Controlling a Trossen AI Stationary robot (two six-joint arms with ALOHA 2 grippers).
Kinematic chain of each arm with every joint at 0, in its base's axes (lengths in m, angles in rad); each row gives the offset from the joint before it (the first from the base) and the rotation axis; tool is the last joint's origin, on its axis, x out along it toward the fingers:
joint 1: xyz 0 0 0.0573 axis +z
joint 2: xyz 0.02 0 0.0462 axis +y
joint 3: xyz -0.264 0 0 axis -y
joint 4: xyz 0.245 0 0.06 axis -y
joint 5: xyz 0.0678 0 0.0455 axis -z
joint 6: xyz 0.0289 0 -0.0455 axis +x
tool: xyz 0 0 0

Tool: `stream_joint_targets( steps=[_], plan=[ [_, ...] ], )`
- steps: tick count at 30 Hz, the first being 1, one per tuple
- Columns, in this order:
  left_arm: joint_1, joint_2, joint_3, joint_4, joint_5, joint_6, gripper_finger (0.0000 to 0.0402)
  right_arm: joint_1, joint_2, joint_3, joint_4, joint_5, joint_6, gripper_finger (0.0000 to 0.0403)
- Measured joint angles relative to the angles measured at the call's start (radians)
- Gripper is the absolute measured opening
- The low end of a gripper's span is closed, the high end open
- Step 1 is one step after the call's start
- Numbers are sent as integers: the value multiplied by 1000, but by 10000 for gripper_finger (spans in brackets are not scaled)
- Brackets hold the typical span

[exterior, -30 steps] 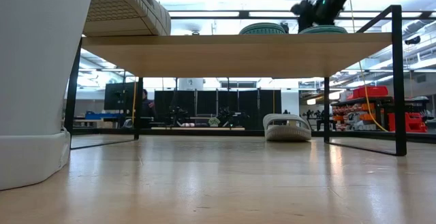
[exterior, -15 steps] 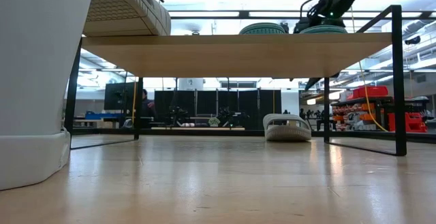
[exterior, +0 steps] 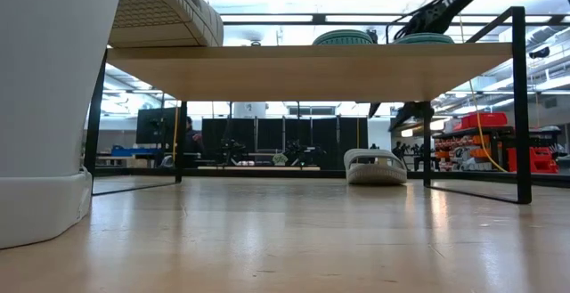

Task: Pick and place slides into the shelf
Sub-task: Put the gray slide on the shelf

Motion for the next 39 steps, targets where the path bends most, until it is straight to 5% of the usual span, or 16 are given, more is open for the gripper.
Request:
stream_joint_targets(
  steps=[19,39],
  plan=[
    [11,1,0,193,-48,-33,286,-65,120,0,37,-20,-191,293],
    [15,89,0,247,-62,-26,286,-5,195,0,48,-36,-181,293]
  ],
)
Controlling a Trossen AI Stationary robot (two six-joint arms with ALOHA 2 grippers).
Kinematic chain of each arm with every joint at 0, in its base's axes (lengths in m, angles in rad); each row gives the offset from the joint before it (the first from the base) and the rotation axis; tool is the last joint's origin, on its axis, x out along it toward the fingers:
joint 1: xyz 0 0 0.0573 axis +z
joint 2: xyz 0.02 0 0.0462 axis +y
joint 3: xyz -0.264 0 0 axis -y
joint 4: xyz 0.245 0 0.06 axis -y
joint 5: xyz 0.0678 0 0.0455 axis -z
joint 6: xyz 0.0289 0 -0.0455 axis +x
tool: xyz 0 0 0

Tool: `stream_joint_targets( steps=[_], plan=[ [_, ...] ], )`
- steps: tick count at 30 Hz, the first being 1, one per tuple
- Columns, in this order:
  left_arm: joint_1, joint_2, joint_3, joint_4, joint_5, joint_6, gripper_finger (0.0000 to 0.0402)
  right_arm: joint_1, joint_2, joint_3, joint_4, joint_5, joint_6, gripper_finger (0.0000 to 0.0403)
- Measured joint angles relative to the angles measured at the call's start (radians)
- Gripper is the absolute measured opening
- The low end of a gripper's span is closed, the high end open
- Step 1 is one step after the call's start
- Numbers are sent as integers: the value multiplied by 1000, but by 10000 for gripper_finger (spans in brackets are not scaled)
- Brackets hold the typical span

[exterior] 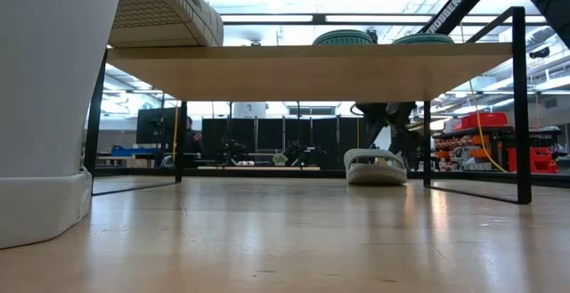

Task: Pick and place slides into the shelf
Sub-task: Put the gray slide on the shelf

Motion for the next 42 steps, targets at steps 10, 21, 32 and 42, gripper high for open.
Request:
stream_joint_targets(
  steps=[10,21,32,42],
  plan=[
    [0,4,0,31,35,9,286,0,71,0,0,-45,41,293],
    [0,4,0,30,37,19,286,37,154,3,49,-102,70,268],
    [0,4,0,31,41,26,286,51,143,0,146,-83,37,23],
    [0,4,0,30,41,34,286,-16,-5,0,178,-103,55,22]
  ],
)
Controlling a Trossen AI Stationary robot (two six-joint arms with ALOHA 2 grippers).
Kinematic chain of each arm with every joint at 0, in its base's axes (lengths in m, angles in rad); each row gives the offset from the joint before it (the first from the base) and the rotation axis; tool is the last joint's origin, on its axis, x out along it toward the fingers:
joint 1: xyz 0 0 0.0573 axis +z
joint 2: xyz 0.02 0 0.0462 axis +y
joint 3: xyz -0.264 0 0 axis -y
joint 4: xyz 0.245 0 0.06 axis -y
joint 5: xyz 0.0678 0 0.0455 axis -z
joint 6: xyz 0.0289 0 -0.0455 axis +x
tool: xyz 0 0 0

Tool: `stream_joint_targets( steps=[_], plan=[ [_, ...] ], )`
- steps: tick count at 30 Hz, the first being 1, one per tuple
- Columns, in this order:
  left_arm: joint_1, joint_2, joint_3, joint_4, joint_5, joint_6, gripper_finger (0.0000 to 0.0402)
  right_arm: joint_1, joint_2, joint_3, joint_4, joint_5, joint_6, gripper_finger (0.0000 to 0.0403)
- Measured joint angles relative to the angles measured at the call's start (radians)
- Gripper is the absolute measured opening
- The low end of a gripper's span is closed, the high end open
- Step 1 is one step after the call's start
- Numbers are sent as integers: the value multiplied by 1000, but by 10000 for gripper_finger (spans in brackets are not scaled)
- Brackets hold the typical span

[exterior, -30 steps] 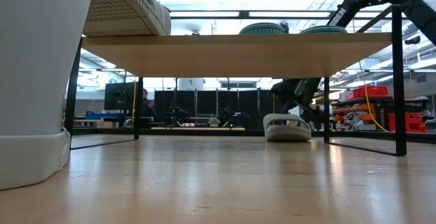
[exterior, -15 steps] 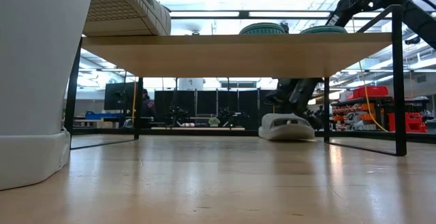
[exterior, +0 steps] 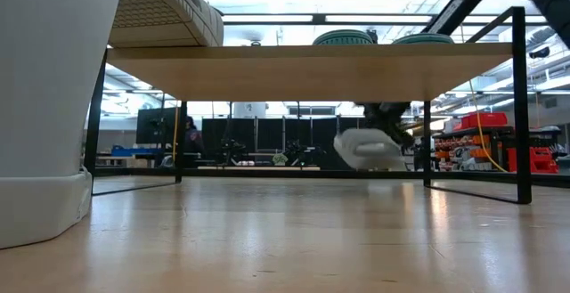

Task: Pick and place slides into the shelf
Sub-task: Put the gray slide on the shelf

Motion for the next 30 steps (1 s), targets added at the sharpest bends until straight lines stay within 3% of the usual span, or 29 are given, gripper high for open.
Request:
stream_joint_targets(
  steps=[8,18,25,30],
  plan=[
    [0,0,0,0,0,2,286,-81,-167,0,178,12,127,20],
    [0,0,0,0,7,17,286,-145,-291,0,358,197,324,20],
    [0,0,0,-1,13,39,286,-119,-292,0,565,29,661,20],
    [0,0,0,-37,93,113,286,-29,-299,0,544,-47,697,20]
  ],
)
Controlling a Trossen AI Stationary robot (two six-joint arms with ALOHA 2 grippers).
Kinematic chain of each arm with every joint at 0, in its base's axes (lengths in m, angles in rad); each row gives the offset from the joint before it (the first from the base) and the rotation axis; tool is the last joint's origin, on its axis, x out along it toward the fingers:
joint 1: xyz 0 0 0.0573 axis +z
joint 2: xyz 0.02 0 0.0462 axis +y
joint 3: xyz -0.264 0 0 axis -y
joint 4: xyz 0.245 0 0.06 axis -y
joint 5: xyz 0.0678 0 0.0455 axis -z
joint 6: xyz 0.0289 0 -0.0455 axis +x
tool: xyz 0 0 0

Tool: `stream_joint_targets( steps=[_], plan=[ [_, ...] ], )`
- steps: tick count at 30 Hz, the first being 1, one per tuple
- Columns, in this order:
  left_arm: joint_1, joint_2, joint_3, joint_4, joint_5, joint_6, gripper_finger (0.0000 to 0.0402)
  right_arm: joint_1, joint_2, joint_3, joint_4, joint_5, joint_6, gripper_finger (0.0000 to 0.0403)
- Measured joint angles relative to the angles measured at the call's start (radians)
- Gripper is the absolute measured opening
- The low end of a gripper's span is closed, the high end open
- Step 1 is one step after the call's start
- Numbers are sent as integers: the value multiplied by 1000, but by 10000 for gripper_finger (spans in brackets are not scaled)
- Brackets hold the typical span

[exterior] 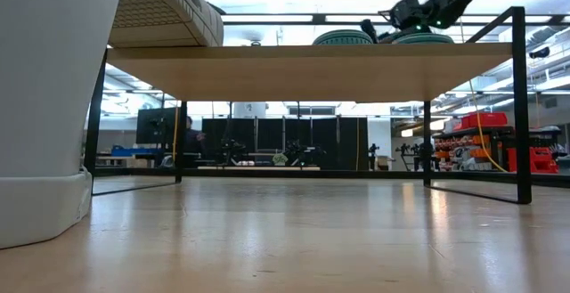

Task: Pick and place slides into the shelf
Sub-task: Put the gray slide on the shelf

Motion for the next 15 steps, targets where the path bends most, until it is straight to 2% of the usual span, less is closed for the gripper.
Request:
stream_joint_targets(
  steps=[4,8,15],
  plan=[
    [0,0,0,-45,14,17,286,88,-5,0,7,-39,36,20],
    [0,0,0,-88,27,24,286,183,-7,0,-2,-27,55,20],
    [1,-18,1,-267,44,131,286,327,-61,0,-36,106,105,18]
  ],
)
